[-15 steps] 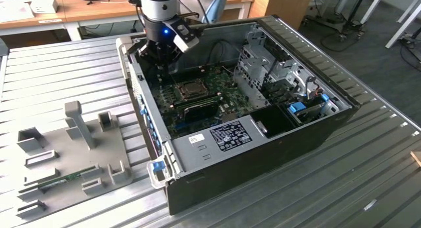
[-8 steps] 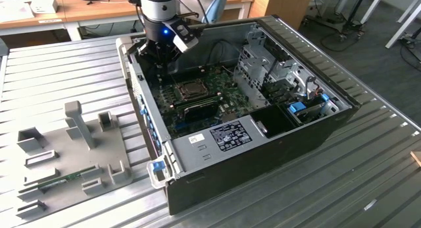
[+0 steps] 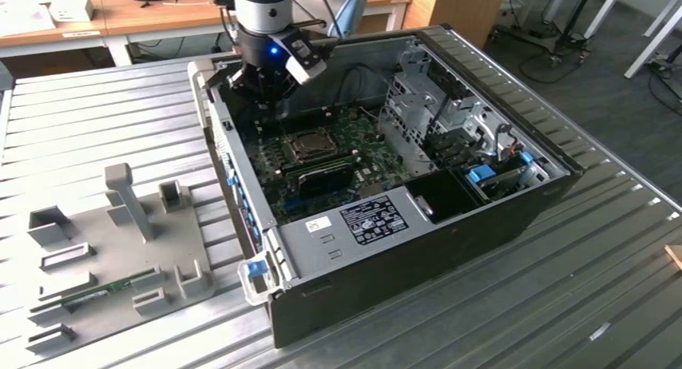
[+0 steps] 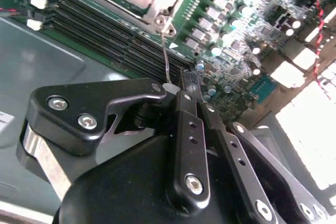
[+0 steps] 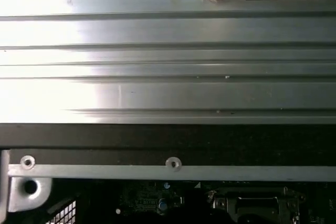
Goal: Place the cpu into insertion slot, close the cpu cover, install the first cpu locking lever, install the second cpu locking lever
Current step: 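Install the first cpu locking lever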
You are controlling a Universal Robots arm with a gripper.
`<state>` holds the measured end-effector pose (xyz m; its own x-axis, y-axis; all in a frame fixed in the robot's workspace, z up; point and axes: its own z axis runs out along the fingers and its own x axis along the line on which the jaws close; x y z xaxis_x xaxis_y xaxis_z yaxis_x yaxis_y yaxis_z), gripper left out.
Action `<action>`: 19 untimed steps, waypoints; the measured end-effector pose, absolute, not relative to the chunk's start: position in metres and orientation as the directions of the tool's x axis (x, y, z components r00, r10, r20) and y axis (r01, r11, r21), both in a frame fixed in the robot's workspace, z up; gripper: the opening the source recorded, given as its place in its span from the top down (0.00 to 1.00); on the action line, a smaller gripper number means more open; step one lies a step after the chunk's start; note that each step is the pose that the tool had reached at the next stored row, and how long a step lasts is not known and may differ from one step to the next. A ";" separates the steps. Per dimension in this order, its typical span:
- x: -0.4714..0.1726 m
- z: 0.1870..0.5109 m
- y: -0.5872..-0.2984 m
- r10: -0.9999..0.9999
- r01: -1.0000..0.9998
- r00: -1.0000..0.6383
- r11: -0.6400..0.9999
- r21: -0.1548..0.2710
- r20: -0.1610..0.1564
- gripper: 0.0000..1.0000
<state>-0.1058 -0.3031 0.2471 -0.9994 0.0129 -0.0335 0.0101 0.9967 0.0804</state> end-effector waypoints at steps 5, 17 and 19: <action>-0.095 0.247 -0.303 0.013 0.010 -0.999 0.997 0.081 -0.034 0.90; -0.085 0.247 -0.303 0.013 0.010 -0.999 0.997 0.081 -0.034 0.90; -0.084 0.247 -0.303 0.013 0.010 -0.999 0.997 0.081 -0.033 0.90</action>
<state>-0.0840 -0.3030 0.2468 -0.9994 0.0128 -0.0331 0.0101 0.9966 0.0815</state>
